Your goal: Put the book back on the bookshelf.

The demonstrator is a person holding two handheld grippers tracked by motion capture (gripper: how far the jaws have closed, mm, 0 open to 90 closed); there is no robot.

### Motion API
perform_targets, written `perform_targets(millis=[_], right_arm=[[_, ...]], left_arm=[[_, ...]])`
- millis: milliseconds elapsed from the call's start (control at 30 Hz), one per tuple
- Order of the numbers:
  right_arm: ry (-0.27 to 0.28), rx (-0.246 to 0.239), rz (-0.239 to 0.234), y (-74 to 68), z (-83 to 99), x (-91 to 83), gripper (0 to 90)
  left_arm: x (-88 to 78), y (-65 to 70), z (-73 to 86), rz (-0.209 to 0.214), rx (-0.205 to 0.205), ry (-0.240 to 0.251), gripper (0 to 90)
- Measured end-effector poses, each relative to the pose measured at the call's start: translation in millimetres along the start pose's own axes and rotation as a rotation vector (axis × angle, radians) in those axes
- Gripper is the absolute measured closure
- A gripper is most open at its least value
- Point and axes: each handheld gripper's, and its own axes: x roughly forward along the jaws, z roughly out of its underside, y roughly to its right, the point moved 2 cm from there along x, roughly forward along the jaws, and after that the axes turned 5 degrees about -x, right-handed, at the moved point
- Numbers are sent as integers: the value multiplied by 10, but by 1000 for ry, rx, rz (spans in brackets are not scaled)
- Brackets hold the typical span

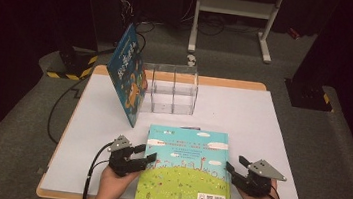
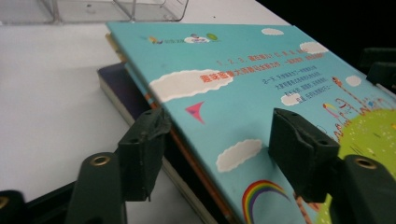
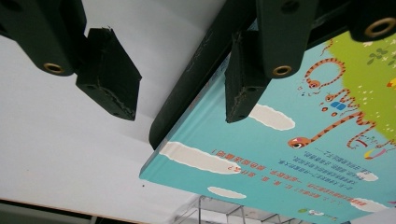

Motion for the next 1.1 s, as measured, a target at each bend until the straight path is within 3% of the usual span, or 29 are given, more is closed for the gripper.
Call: perform_targets(millis=[67,200,400,500,867,1100], right_arm=[[3,8,0,0,4,-3,445],[9,13,1,-6,5,-12,445],[11,53,-38,-9,12,-39,418],[10,89,-118,-12,24,-18,349],[-47,201,-271,-115,35,128,183],[-71,253,-294,-87,49,171,157]], left_arm=[[-13,-40,19,33,-42,-18,318],[9,8,69,85,-53,-52,304],[16,60,94,77,-47,-58,287],[13,62,97,77,-44,-57,286],[-2,85,94,71,-28,-69,286],[61,165,85,81,-7,-79,286]])
